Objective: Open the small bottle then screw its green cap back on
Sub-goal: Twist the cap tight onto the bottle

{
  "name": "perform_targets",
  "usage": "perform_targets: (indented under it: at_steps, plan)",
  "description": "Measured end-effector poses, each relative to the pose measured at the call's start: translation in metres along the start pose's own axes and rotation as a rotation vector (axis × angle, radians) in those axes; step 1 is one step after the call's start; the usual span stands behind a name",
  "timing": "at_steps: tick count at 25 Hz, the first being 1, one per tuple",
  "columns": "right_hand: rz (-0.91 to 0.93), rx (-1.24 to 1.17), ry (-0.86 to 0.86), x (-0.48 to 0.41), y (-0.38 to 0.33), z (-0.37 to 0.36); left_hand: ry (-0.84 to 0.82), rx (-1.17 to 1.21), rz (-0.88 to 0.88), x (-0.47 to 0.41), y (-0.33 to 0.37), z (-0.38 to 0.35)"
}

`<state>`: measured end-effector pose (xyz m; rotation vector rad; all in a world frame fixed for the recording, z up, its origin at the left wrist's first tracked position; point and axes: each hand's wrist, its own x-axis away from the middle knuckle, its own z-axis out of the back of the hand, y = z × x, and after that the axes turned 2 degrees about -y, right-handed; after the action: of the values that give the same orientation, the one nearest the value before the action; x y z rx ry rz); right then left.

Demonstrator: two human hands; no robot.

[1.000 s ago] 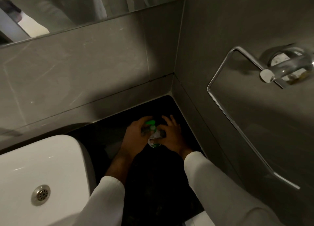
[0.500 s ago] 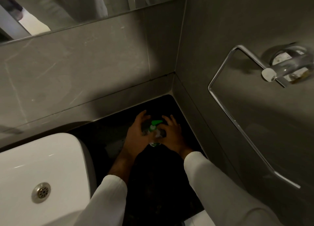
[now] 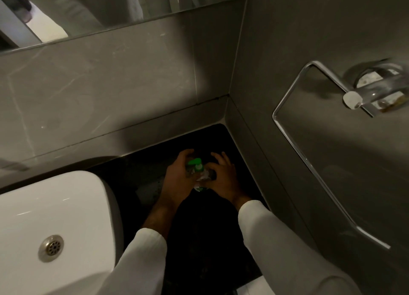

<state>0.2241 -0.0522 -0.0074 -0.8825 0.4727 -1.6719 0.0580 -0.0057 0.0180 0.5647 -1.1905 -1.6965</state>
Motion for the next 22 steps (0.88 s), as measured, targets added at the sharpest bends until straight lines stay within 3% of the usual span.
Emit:
perform_targets:
  at_steps: [2, 7, 11, 15, 19, 22]
  plan:
    - [0.007, 0.018, -0.008, 0.0, 0.002, 0.002, -0.071, 0.082, -0.008, 0.002, -0.004, -0.002]
    - [-0.004, 0.004, 0.003, 0.0, -0.001, 0.002, 0.095, 0.046, 0.023, 0.003, -0.006, -0.002]
    - [-0.02, -0.002, 0.0, 0.0, -0.004, 0.005, 0.009, 0.11, -0.023, 0.004, -0.012, -0.003]
    - [-0.022, -0.037, -0.011, 0.001, -0.01, 0.003, 0.147, 0.009, 0.03, 0.0, -0.004, -0.004]
    - [-0.03, -0.009, 0.004, 0.0, -0.008, 0.005, -0.003, 0.049, -0.027, -0.002, -0.006, 0.002]
    - [-0.02, -0.013, 0.005, 0.0, -0.009, 0.003, 0.049, -0.013, 0.011, -0.001, 0.0, 0.001]
